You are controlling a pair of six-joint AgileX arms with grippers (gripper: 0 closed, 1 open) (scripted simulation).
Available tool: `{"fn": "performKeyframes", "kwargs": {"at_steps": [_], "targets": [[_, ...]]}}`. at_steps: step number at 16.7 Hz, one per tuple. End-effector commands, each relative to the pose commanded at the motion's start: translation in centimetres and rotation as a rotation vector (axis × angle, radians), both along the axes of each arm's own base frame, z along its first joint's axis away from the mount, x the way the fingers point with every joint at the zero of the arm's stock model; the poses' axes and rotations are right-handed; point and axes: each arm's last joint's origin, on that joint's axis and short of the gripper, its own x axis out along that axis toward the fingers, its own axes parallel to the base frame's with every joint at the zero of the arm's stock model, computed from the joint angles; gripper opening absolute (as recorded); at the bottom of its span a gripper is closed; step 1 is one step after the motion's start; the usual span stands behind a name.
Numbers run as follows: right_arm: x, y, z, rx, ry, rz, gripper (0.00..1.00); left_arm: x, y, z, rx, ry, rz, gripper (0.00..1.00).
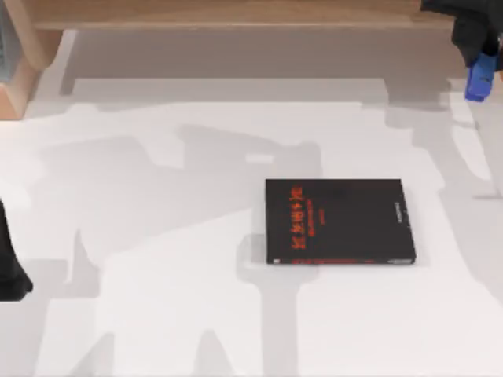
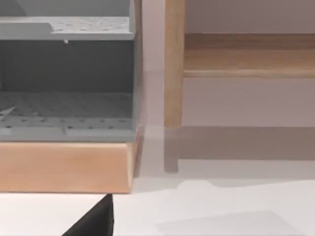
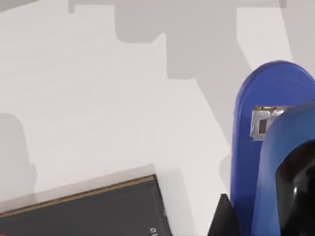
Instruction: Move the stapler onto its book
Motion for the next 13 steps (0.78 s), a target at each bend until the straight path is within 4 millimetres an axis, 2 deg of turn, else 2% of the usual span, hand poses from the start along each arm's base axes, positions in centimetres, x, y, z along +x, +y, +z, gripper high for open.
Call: {"fn": "performKeyframes", "kwargs": {"at_steps": [3,6,9,13], "targets": [[-1.1,5.9,-3.6,-0.006,0.065,0.092,0.00,0.0,0.0,0.0,0.000,0.000,0.000,1.00],[-2.7,10.4,-7.2,-0.021,0.130,0.179,0.00,0.0,0.0,0.0,0.000,0.000,0.000,1.00],[-4.3,13.1,-9.8,-0.038,0.182,0.241,0.00,0.0,0.0,0.0,0.000,0.000,0.000,1.00],[-5.2,14.2,-11.0,-0.049,0.207,0.269,0.00,0.0,0.0,0.0,0.000,0.000,0.000,1.00]]}}
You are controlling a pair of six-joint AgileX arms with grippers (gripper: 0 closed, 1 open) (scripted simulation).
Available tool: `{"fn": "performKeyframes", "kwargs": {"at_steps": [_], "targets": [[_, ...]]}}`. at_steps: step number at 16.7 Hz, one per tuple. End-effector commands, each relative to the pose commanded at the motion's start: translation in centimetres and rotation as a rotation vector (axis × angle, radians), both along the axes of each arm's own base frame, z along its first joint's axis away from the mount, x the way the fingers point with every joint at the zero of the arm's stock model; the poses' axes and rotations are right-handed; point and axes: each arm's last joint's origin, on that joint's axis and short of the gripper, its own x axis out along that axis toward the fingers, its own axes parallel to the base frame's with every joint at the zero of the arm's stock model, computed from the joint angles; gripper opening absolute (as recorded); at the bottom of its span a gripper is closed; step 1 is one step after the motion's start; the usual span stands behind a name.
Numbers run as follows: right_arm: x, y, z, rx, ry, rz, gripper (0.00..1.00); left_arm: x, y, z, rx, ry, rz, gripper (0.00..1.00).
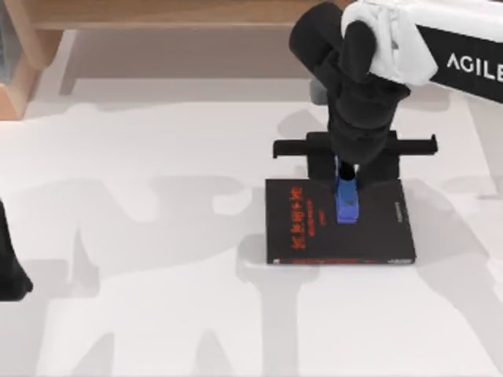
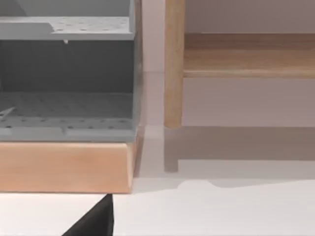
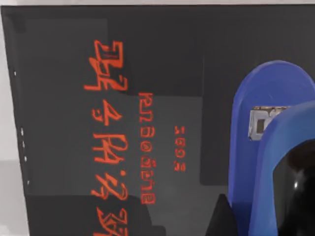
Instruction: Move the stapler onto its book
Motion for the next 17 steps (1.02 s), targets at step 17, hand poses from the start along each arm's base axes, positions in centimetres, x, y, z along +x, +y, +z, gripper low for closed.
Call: {"fn": "performKeyframes", "kwargs": {"at_steps": [17], "targets": [[0.2,0.0,-3.0,0.000,0.000,0.000,0.23,0.0,0.0,0.0,0.000,0.000,0.000,1.00]]}}
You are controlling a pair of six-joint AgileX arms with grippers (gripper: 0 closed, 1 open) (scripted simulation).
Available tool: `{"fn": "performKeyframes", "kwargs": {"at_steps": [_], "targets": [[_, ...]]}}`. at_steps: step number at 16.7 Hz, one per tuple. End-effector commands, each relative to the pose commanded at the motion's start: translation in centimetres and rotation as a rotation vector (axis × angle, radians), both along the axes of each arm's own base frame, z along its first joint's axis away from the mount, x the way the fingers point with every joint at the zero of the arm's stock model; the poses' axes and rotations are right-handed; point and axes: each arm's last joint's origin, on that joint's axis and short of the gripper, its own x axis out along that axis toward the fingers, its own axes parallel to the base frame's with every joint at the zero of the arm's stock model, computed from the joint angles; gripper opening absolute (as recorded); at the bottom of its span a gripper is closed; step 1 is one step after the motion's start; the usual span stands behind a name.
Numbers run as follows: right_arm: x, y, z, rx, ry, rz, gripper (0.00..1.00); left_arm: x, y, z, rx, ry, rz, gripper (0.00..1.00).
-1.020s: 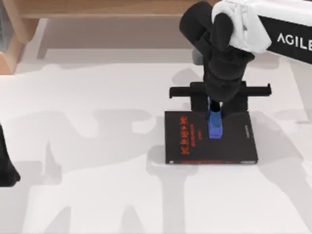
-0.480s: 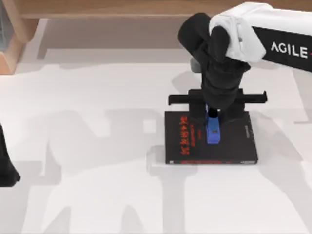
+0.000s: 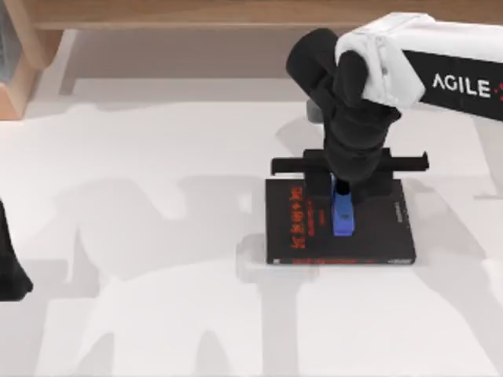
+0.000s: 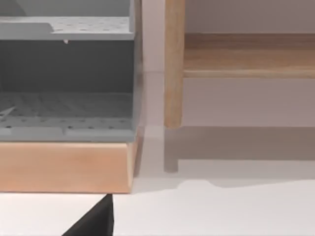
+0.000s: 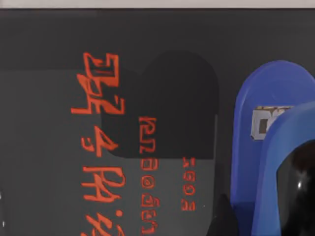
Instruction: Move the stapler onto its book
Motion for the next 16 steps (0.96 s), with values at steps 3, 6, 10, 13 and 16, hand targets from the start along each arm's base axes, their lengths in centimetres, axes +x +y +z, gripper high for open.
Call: {"fn": "performKeyframes", "kwargs": {"at_steps": [3,6,10,13,16], "targets": [[0.00,0.00,0.00,0.000,0.000,0.000,0.45,0.00,0.00,0.00,0.000,0.000,0.000,1.00],[0.00,0.00,0.00,0.000,0.000,0.000,0.68,0.00,0.00,0.00,0.000,0.000,0.000,1.00],[0.00,0.00,0.00,0.000,0.000,0.000,0.98,0.00,0.00,0.00,0.000,0.000,0.000,1.00],[0.00,0.00,0.00,0.000,0.000,0.000,1.00,0.00,0.00,0.00,0.000,0.000,0.000,1.00],[0.00,0.00,0.00,0.000,0.000,0.000,1.00,0.00,0.00,0.00,0.000,0.000,0.000,1.00]]}}
